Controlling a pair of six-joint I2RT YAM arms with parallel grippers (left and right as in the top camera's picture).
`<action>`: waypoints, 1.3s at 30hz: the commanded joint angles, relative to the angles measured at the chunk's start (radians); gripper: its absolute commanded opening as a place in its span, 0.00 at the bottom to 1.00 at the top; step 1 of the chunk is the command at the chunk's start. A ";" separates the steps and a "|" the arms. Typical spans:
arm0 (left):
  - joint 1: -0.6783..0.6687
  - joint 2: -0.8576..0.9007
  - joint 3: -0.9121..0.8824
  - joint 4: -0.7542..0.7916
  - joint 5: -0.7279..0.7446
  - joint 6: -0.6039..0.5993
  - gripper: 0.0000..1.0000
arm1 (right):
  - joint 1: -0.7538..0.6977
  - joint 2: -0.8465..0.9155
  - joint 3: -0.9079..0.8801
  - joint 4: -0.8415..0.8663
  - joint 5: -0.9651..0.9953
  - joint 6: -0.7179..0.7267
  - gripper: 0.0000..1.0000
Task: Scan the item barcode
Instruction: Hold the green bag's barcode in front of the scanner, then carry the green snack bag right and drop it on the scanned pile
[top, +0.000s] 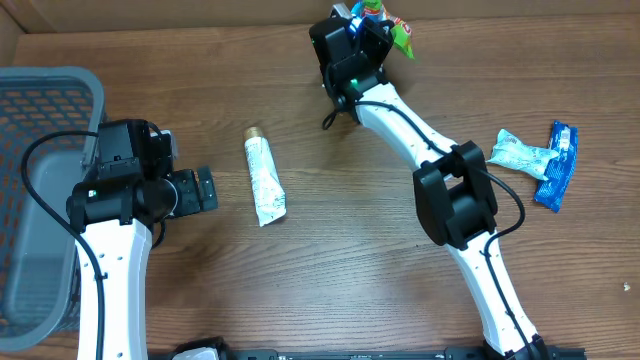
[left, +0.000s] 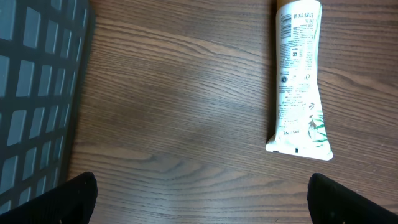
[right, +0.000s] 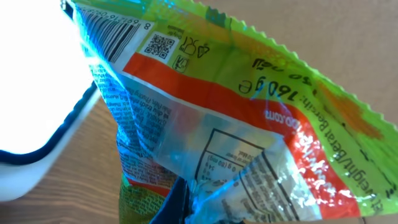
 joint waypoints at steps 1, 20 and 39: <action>-0.001 -0.002 0.001 0.000 0.010 0.019 1.00 | 0.014 -0.126 0.005 -0.054 0.014 0.118 0.04; -0.001 -0.002 0.001 0.000 0.010 0.019 1.00 | -0.303 -0.619 0.003 -1.049 -1.277 0.847 0.04; -0.001 -0.002 0.001 0.000 0.010 0.019 0.99 | -0.911 -0.616 -0.669 -0.676 -1.362 1.015 0.04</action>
